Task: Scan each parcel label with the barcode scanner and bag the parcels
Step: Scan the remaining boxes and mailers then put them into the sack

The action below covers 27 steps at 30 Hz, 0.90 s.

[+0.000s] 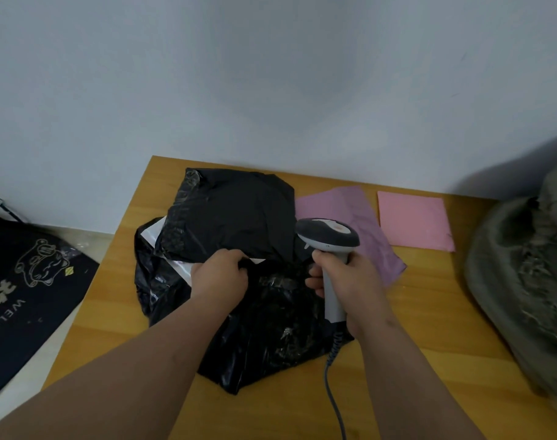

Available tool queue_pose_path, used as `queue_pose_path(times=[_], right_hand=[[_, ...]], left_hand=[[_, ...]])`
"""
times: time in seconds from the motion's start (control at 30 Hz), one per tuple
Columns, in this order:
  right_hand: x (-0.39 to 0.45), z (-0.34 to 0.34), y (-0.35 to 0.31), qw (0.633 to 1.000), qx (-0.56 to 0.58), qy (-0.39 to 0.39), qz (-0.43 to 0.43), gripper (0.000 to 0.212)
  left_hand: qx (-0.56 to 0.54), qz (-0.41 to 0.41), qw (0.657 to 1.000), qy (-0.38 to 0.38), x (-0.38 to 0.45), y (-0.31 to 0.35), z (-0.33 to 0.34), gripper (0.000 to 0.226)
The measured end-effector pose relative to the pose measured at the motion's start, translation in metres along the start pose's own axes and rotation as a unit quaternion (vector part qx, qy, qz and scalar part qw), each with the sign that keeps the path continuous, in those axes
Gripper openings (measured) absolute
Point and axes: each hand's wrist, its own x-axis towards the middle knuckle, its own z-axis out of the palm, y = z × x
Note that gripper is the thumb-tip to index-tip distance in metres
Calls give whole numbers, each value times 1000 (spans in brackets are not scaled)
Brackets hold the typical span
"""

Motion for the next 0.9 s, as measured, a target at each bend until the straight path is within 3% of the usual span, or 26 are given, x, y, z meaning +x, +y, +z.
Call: queue_pose_path(times=[0.27, 0.43, 0.6, 0.73, 0.8, 0.9], right_hand=[[-17, -11, -2, 998, 42, 21, -28, 8], [-44, -20, -10, 991, 67, 74, -88, 7], [-77, -28, -10, 983, 81, 109, -120, 10], [-97, -36, 0, 982, 103, 97, -128, 10], [-104, -39, 7, 983, 107, 88, -121, 8], [-110, -45, 17, 986, 105, 79, -100, 6]], left_hand=[[-78, 61, 989, 114, -1, 41, -50, 20], [-151, 110, 953, 240, -17, 64, -88, 21], [-162, 216, 919, 286, -47, 67, -90, 27], [-33, 276, 927, 250, -71, 44, -49, 32], [37, 273, 947, 163, -88, 29, -26, 35], [97, 184, 978, 21, -113, 10, 6, 44]])
